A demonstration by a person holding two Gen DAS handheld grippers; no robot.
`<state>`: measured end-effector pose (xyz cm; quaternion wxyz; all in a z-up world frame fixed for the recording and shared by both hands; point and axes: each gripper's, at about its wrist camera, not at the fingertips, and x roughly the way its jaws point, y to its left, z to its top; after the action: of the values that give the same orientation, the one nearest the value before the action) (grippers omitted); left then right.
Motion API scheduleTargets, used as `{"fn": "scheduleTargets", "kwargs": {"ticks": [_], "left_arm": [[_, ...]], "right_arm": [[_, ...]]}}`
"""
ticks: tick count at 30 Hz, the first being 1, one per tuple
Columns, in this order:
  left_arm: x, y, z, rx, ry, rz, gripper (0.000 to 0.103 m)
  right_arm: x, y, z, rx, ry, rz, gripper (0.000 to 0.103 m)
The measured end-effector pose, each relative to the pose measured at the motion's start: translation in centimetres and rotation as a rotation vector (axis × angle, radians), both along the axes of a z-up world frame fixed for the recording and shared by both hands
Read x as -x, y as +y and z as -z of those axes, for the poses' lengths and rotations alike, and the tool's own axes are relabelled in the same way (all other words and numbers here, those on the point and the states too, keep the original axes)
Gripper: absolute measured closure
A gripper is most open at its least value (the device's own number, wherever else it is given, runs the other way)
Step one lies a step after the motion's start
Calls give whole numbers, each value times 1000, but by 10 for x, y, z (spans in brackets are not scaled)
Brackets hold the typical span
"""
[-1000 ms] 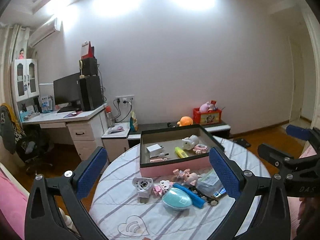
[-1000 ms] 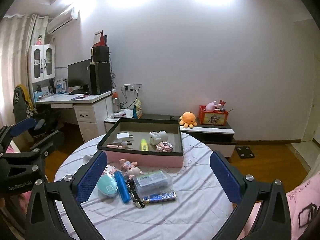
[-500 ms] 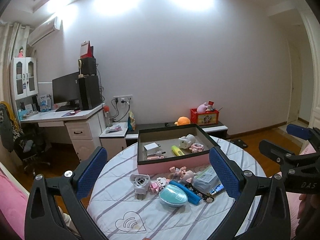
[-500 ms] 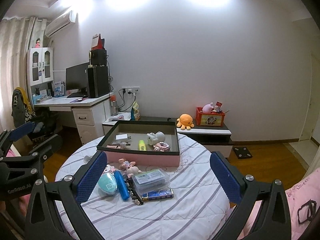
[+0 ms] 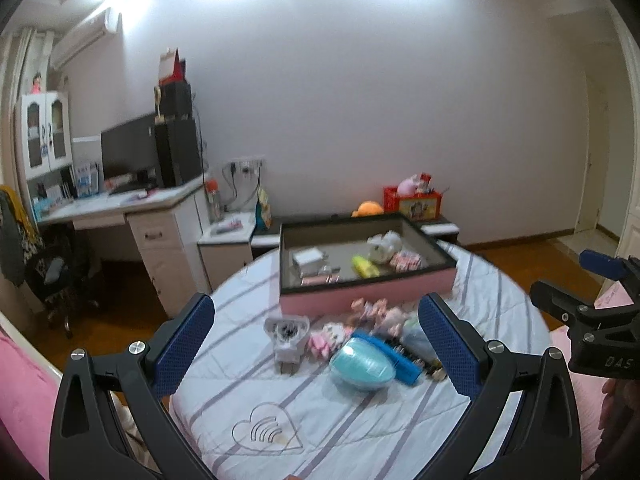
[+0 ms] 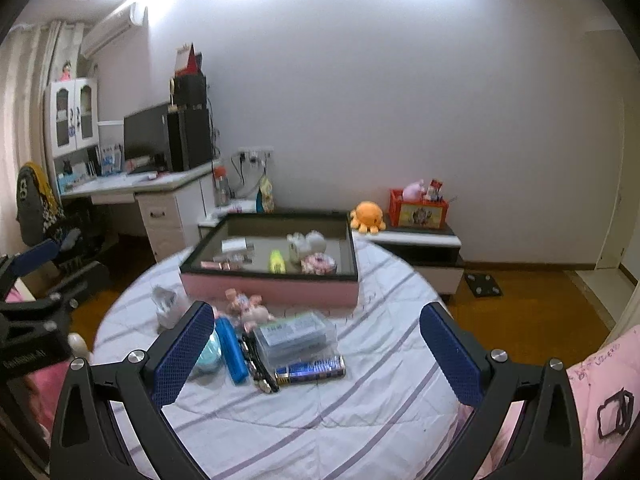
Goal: Organize rigid objects
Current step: 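Open both tools and withdraw them from the box back over the bed, then grasp the white fan device with the left tool while the right tool grasps the clear plastic box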
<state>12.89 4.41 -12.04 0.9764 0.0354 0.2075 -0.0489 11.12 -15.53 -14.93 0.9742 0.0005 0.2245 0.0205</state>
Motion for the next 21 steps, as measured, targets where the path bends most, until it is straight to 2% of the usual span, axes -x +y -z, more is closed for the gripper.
{"fn": "scheduleTargets", "kwargs": {"ticks": [4,9,16,21], "left_arm": [[-16,12,30,-13,89,-23,0],[-34,28,63,17,197,-32,0],[-67,45,86,77,276,-53,0],[-104,48,103,56,340,-88,0]], "right_arm": [[-21,1,31,21,98,4,0],[-47,0,76,22,228,9,0],[-67,1,89,9,265,-20,0],[-85,0,94,-16,283,-31,0]]}}
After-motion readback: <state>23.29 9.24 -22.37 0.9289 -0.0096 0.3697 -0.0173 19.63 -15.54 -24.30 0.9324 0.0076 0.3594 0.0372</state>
